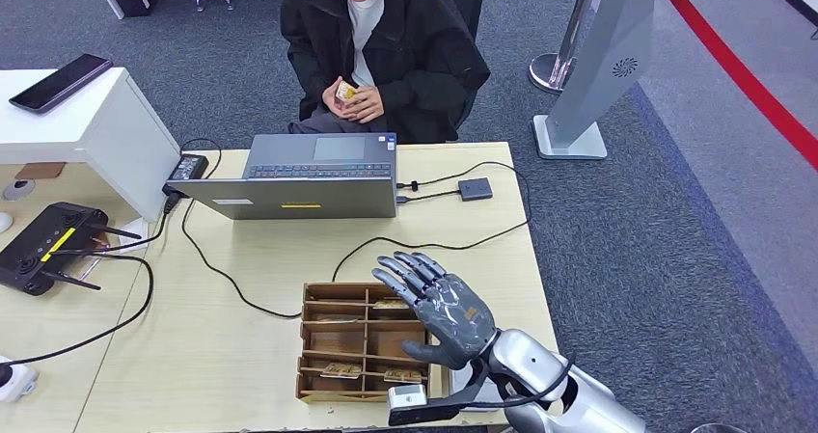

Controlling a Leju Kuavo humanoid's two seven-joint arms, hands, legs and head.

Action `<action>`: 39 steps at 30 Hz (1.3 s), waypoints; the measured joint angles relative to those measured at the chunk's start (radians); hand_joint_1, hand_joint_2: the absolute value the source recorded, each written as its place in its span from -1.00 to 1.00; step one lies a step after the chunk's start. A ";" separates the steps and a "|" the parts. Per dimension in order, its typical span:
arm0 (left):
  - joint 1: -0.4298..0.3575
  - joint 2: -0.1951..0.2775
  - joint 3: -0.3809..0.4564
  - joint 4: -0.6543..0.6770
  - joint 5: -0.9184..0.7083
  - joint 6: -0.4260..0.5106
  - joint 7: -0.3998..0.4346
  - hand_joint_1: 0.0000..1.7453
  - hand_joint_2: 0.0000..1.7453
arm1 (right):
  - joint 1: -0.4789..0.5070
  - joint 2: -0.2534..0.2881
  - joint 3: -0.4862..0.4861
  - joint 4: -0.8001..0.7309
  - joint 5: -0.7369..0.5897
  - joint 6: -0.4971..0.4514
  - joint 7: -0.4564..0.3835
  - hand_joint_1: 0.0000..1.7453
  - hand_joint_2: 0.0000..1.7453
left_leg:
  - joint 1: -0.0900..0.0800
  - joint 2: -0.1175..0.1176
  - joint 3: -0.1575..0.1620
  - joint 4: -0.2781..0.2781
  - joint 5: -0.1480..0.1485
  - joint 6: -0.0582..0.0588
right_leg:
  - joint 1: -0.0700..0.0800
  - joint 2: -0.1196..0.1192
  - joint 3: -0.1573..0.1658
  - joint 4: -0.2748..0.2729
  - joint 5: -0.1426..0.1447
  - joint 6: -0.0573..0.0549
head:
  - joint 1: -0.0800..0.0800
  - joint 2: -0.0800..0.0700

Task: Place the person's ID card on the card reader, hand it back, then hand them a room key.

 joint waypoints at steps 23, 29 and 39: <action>0.001 0.000 0.000 0.000 0.008 0.000 0.002 -1.00 -1.00 | -0.010 0.015 -0.001 0.052 0.066 -0.009 0.050 -0.98 1.00 | 0.000 0.000 0.000 0.000 0.000 0.000 | 0.000 0.000 0.000 0.000 0.000 0.000 | 0.000 0.000; 0.001 0.000 0.000 0.000 0.010 0.000 0.003 -1.00 -1.00 | -0.010 0.015 -0.002 0.057 0.089 -0.015 0.059 -0.90 1.00 | 0.000 0.000 0.000 0.000 0.000 0.000 | 0.000 0.000 0.000 0.000 0.000 0.000 | 0.000 0.000; 0.003 0.000 0.000 0.000 0.011 0.000 0.004 -1.00 -1.00 | -0.010 0.015 -0.002 0.059 0.098 -0.022 0.065 -0.50 1.00 | 0.000 0.000 0.000 0.000 0.000 0.000 | 0.000 0.000 0.000 0.000 0.000 0.000 | 0.000 0.000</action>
